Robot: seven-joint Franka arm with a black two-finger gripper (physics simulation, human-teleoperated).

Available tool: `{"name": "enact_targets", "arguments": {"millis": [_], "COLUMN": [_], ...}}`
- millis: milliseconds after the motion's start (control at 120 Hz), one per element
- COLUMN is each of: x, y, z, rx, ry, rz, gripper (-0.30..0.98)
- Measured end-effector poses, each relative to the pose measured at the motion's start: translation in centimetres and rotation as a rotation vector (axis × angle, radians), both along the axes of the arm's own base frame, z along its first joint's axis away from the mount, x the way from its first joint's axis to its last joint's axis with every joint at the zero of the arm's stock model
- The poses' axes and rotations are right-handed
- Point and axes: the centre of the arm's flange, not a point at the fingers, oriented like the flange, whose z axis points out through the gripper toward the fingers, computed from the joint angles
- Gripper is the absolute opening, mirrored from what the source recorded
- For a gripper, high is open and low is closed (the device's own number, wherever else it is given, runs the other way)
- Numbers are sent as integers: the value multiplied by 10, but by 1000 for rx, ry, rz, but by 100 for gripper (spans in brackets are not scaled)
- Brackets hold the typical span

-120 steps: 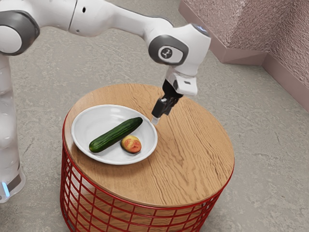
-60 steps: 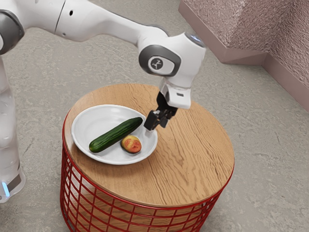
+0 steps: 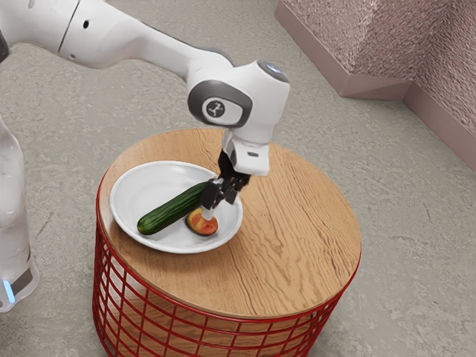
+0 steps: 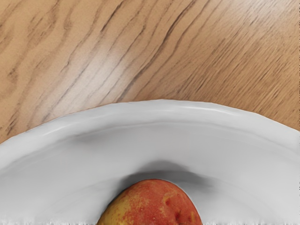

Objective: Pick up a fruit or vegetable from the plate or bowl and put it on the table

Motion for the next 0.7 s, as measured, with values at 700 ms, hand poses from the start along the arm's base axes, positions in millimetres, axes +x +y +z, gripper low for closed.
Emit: {"name": "enact_targets", "arguments": {"millis": [700], "x": [-10], "y": [15], "z": [-43], "rx": [-30], "ry": [11], "rz": [47], "gripper": [69]}}
